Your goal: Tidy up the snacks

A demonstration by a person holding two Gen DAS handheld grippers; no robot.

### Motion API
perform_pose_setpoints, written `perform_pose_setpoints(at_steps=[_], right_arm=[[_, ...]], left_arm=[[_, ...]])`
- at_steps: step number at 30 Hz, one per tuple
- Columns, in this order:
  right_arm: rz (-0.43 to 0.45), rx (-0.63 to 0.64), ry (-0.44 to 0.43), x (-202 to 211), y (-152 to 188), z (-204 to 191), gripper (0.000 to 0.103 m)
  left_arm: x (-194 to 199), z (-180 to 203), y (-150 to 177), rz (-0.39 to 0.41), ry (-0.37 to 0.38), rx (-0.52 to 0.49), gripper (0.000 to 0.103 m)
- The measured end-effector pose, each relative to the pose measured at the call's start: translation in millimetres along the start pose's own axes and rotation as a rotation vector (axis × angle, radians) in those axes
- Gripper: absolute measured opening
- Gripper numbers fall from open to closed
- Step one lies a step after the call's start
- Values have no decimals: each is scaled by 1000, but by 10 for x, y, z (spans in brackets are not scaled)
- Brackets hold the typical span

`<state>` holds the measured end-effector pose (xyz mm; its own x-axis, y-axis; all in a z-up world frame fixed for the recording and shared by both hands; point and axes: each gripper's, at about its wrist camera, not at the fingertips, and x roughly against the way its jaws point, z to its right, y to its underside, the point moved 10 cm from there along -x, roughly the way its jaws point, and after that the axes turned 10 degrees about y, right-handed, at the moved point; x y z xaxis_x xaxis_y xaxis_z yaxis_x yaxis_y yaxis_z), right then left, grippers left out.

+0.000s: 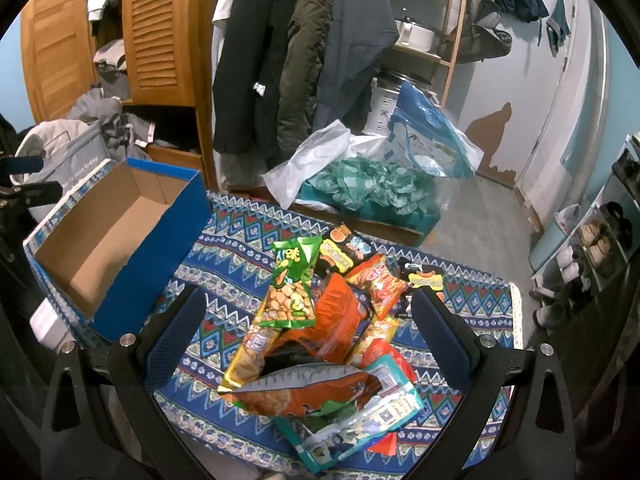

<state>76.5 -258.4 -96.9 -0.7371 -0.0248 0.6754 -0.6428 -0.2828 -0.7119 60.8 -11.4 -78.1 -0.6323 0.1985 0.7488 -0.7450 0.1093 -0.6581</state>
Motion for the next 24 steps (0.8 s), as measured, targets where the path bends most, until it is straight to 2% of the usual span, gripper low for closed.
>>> perform_pose_setpoints(at_steps=[24], right_arm=[[-11, -1, -3, -26, 40, 14, 100]], left_arm=[[-21, 48, -24, -10, 11, -8, 92]])
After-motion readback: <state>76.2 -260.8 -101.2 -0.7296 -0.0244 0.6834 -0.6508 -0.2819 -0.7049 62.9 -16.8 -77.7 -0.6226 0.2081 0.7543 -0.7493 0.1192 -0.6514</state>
